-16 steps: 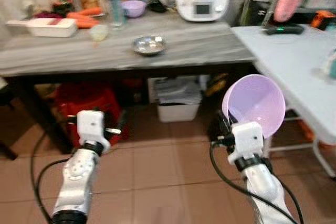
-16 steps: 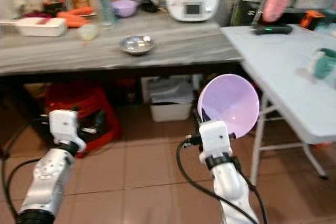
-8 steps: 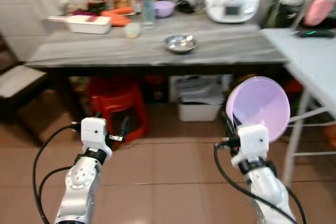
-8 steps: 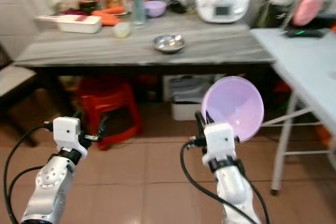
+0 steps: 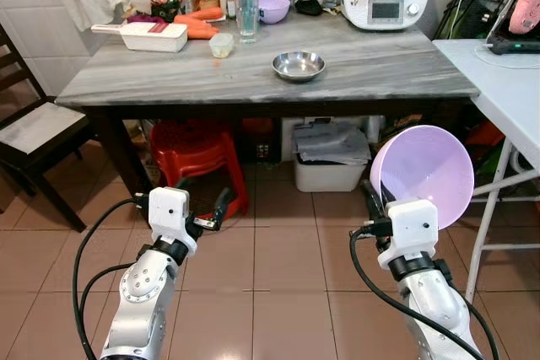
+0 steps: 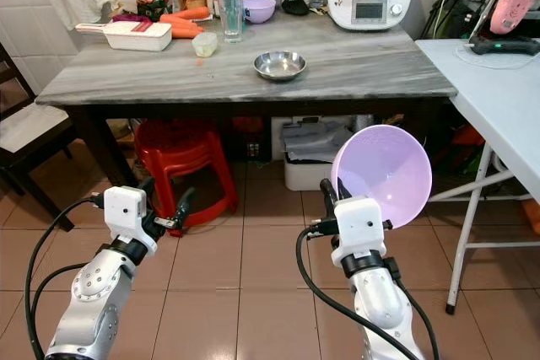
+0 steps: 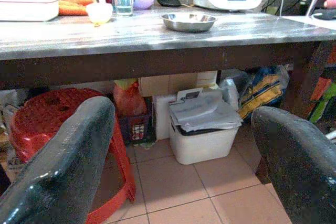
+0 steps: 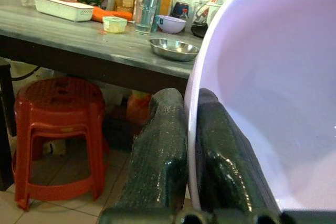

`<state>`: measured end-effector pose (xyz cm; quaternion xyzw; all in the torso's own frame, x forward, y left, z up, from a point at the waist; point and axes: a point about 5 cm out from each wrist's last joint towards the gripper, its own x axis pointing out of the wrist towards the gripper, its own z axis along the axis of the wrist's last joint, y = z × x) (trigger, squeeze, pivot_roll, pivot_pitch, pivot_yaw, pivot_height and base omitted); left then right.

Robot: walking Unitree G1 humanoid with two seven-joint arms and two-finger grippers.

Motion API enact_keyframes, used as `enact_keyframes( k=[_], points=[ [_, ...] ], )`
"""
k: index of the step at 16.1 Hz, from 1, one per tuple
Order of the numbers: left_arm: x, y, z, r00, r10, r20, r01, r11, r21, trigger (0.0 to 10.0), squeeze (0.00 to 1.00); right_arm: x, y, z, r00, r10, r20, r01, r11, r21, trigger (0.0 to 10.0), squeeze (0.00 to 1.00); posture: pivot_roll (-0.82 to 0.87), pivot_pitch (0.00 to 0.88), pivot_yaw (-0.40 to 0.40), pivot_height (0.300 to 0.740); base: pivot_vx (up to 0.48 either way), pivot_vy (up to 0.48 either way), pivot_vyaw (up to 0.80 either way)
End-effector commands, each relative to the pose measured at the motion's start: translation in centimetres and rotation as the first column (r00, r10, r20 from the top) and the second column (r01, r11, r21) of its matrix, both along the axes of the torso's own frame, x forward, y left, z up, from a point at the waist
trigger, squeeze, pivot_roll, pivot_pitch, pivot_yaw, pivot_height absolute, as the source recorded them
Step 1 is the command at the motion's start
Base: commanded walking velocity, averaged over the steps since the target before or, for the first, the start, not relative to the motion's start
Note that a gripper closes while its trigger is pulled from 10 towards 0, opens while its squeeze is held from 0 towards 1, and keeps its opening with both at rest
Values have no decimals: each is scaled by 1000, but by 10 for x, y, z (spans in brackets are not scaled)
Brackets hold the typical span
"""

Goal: Setting the table

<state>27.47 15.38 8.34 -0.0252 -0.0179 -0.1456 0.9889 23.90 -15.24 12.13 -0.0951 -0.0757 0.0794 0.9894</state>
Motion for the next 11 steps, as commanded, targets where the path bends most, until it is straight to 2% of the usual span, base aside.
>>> enact_keyframes(
  k=[1,11],
  points=[
    [1,1,4,1000,-17,12,17,1000,5,10000,0,1,1,7,999,-1,32,1,1000,-1,10000,0,-25,0,25,740,371,0,0],
    [0,-3,5,999,-44,9,44,999,-1,10000,0,5,6,7,999,15,38,-15,1000,-9,10000,0,-19,0,26,740,392,0,0]
  ],
)
